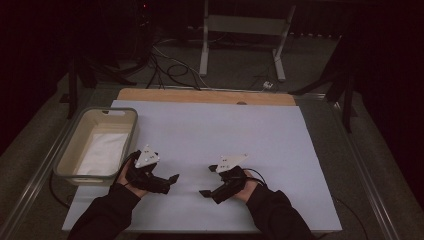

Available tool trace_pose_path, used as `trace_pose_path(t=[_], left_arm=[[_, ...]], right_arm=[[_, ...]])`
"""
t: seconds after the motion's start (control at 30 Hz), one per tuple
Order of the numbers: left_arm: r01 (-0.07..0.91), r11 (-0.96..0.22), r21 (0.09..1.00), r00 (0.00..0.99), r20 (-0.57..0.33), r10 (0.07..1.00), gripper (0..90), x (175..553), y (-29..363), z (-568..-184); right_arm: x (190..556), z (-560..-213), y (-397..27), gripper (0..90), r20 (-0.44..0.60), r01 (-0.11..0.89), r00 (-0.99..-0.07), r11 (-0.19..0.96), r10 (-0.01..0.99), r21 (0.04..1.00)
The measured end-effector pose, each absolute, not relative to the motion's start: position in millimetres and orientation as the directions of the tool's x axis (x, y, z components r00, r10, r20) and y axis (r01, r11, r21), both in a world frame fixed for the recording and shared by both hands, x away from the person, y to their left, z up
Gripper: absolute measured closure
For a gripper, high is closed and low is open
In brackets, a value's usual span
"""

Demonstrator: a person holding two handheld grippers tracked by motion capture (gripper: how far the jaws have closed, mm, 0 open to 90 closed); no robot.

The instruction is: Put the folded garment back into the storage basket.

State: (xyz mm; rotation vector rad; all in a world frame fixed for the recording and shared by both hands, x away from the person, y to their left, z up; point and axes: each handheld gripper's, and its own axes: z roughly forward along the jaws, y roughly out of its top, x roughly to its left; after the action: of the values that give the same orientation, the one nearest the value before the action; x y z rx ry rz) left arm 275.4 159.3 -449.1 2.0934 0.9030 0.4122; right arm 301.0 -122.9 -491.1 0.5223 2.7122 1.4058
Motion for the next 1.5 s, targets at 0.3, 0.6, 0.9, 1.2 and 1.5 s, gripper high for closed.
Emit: trace_pose_path(t=[0.3,0.6,0.9,1.2,1.5], left_arm=[[0.466,-0.405,0.787,0.687,-0.033,0.726,0.0,270,160,-464],[0.454,-0.408,0.792,0.699,-0.033,0.715,0.0,263,166,-473],[0.454,-0.419,0.786,0.711,-0.035,0.703,0.0,257,171,-480],[0.436,-0.427,0.792,0.733,-0.037,0.679,0.0,252,177,-487],[0.447,-0.429,0.785,0.731,-0.044,0.68,0.0,248,186,-493]], right_arm=[[294,-500,-138,9.6,0.12,0.281,-0.942,0.539,0.314,0.794],[291,-504,-162,9.6,0.125,0.292,-0.938,0.544,0.323,0.787],[285,-509,-186,9.6,0.138,0.315,-0.93,0.542,0.342,0.779],[279,-507,-212,9.6,0.139,0.325,-0.922,0.53,0.361,0.783],[275,-509,-235,9.6,0.139,0.35,-0.904,0.512,0.405,0.784]])
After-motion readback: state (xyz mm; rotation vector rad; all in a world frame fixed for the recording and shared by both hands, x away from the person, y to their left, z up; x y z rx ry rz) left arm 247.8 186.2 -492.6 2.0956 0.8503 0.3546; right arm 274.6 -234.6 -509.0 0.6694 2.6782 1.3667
